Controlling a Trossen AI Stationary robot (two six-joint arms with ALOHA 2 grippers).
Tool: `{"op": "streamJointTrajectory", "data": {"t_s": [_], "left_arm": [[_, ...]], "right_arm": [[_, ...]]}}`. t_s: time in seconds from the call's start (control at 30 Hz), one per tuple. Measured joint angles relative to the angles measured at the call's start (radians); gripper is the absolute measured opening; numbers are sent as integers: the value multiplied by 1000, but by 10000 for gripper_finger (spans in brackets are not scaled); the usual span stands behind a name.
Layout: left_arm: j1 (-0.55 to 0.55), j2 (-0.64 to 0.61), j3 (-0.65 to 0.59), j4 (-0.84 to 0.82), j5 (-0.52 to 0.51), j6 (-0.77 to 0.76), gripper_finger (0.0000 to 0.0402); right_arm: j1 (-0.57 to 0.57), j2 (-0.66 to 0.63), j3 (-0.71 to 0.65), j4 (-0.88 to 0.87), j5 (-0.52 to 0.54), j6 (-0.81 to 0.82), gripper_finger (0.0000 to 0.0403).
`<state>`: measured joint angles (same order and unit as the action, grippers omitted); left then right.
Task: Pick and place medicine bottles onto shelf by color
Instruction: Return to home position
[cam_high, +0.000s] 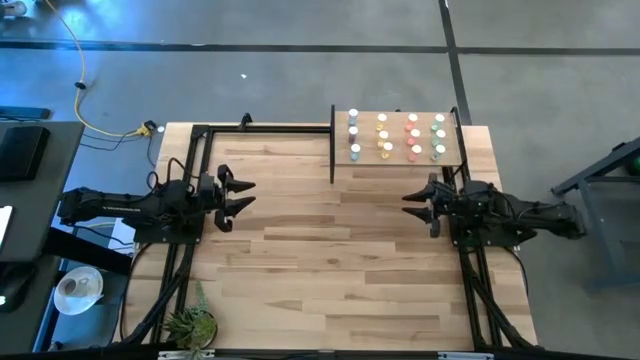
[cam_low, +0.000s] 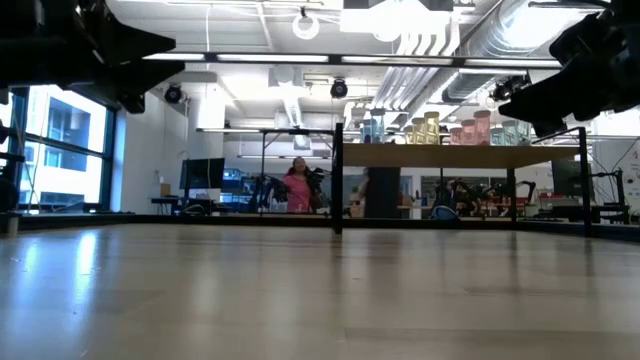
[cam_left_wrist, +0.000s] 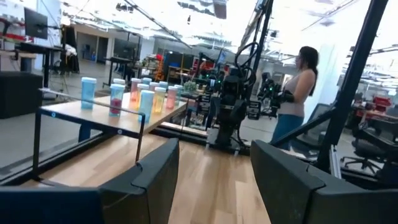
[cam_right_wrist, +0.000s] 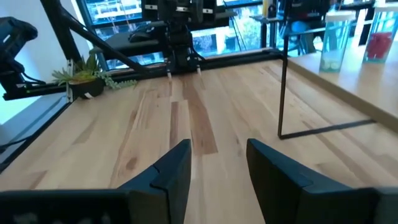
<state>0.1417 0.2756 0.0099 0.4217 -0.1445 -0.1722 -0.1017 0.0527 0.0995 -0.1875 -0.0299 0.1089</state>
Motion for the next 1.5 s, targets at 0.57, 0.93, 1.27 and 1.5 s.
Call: {"op": "streamJointTrajectory", "data": {"t_s": [0.57, 0.93, 1.27, 1.5], "left_arm": [[0, 0, 2, -15, 29, 21, 188], [0, 0, 2, -14, 29, 19, 188], [1, 0, 2, -14, 29, 19, 188], [1, 0, 2, -14, 29, 18, 188]], "right_arm": [[0, -48, -23, 5, -22, 7, 147], [0, -48, -23, 4, -19, 103, 147], [0, -48, -23, 3, -19, 205, 147], [0, -48, -23, 3, -19, 205, 147]]}}
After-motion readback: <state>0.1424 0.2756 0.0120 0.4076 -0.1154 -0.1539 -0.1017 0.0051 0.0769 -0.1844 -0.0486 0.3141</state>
